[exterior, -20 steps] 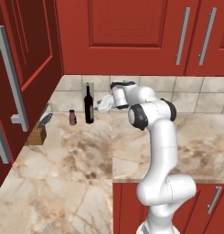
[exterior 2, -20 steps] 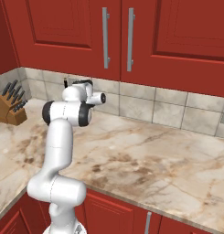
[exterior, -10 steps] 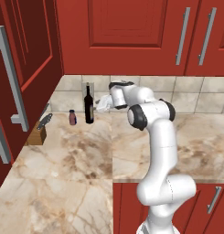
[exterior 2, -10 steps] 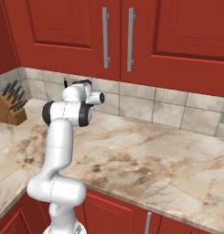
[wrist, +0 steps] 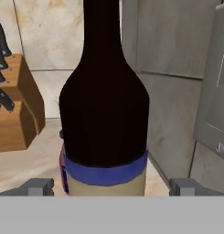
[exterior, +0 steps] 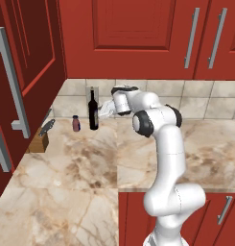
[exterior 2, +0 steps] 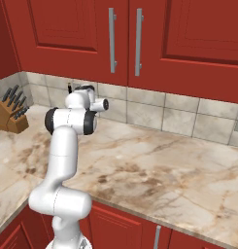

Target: Place the drinks on the dining counter in a tight cluster.

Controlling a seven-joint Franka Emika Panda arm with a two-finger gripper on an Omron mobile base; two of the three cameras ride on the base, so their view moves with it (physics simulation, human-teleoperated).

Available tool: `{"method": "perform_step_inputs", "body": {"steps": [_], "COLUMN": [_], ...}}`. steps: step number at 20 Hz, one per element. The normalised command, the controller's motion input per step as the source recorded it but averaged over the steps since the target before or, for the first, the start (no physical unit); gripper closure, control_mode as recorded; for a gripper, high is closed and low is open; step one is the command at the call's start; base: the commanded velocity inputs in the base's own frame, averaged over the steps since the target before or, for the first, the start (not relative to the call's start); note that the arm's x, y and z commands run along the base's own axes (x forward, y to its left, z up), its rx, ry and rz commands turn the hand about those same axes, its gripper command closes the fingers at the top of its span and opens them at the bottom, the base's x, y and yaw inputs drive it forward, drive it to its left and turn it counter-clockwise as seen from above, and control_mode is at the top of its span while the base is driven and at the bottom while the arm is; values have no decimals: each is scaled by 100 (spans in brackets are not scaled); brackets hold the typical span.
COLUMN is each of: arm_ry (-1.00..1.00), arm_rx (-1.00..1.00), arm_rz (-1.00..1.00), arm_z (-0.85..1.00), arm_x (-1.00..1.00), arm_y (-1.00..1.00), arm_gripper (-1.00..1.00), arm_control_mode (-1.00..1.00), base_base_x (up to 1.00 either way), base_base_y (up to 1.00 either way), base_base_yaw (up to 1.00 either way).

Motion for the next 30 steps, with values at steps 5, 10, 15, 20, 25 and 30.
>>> {"method": "perform_step_inputs", "body": {"steps": [5, 10, 15, 20, 25, 30], "arm_ry": [0, 0, 0, 0, 0, 0], "arm_rx": [0, 0, 0, 0, 0, 0], "arm_rz": [0, 0, 0, 0, 0, 0], "arm_z": [-5, -1, 0, 0, 0, 0], "arm_x": [11, 9, 1, 4, 4, 0], "arm_y": [9, 10, 11, 7, 10, 1], "arm_gripper": [-100, -100, -100, -100, -100, -100], "arm_control_mode": [-100, -100, -100, -100, -100, -100], "base_base_x": [0, 0, 0, 0, 0, 0], "base_base_y": [0, 0, 0, 0, 0, 0], "base_base_yaw": [0, 0, 0, 0, 0, 0]}}
